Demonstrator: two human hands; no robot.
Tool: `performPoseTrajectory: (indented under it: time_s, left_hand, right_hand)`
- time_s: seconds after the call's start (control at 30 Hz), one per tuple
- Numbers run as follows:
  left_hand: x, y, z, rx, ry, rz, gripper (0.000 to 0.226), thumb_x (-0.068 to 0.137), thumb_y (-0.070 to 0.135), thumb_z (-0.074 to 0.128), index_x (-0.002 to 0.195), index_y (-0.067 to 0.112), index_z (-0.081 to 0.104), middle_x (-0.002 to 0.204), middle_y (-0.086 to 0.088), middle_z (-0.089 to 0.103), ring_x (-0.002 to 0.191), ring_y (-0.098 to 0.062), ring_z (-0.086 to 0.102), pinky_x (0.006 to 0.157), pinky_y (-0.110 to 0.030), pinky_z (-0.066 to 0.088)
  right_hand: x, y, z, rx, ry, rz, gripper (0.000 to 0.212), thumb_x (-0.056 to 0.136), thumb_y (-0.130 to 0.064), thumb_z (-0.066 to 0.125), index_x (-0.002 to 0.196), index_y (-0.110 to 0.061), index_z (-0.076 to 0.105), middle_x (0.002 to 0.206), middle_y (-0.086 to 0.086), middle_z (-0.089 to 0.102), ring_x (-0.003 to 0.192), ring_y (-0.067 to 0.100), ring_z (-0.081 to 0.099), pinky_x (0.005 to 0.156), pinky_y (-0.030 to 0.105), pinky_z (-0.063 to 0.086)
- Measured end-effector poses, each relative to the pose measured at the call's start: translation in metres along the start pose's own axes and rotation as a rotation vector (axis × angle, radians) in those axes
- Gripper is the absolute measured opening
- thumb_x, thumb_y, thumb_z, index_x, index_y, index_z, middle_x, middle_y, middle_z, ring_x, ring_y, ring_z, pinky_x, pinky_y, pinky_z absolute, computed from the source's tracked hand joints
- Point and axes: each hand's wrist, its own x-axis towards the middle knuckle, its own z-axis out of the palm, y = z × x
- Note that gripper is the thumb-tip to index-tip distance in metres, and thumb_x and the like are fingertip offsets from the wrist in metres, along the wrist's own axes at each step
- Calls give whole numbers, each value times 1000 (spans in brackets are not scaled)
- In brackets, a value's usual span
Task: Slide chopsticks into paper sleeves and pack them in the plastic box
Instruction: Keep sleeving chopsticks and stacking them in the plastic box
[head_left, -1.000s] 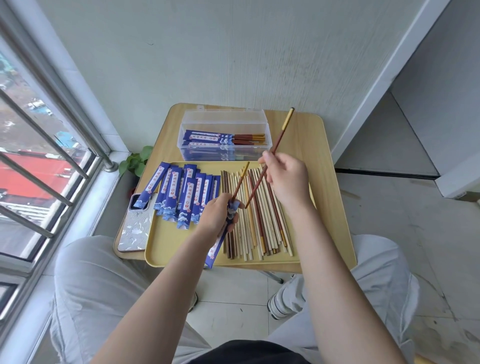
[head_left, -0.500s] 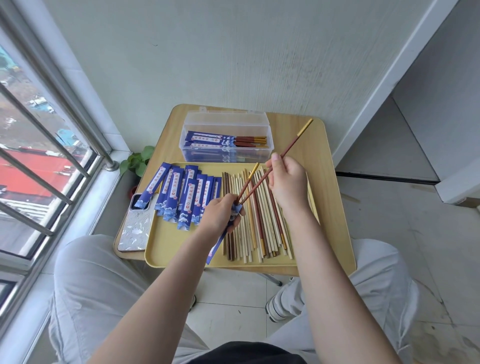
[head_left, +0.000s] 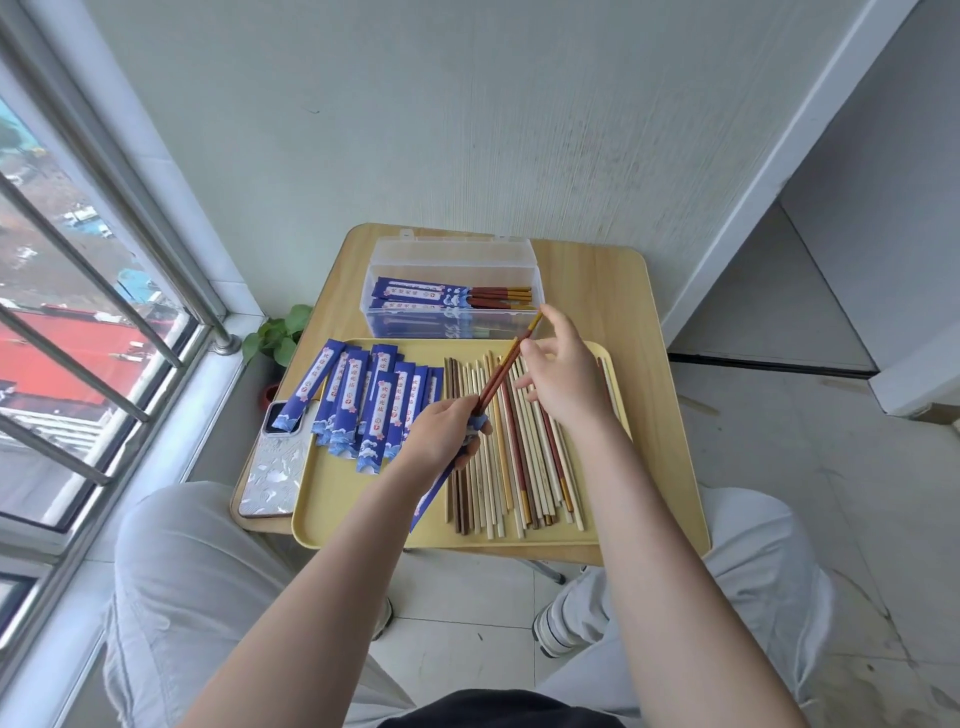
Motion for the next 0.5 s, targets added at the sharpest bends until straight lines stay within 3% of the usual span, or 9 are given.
performPoseTrajectory:
  time_s: [0.2,0.37,0.5]
  left_hand:
    - [3,19,-1,80,-95,43,37,106,25,38,86,2,58,49,7,46,44,-13,39,44,-25,33]
    - [13,22,-4,140,-50,75,43,108,33,37,88,3,61,52,4,45,46,-14,40,46,-26,35]
    - [25,29,-4,161,24,88,44,108,35,37,88,5,62,55,2,45,45,-13,40,46,-26,34]
  right_hand:
    - [15,8,1,100,172,2,56,103,-27,51,153,-30,25,104,-2,65,68,17,72,64,42,61]
    - [31,4,1,51,133,-4,30,104,-23,48,132,-20,59,109,2,70,65,14,70,68,41,61]
    - [34,1,8,73,59,8,29,104,-20,47,127,-18,64,101,-4,67,64,12,71,62,32,62]
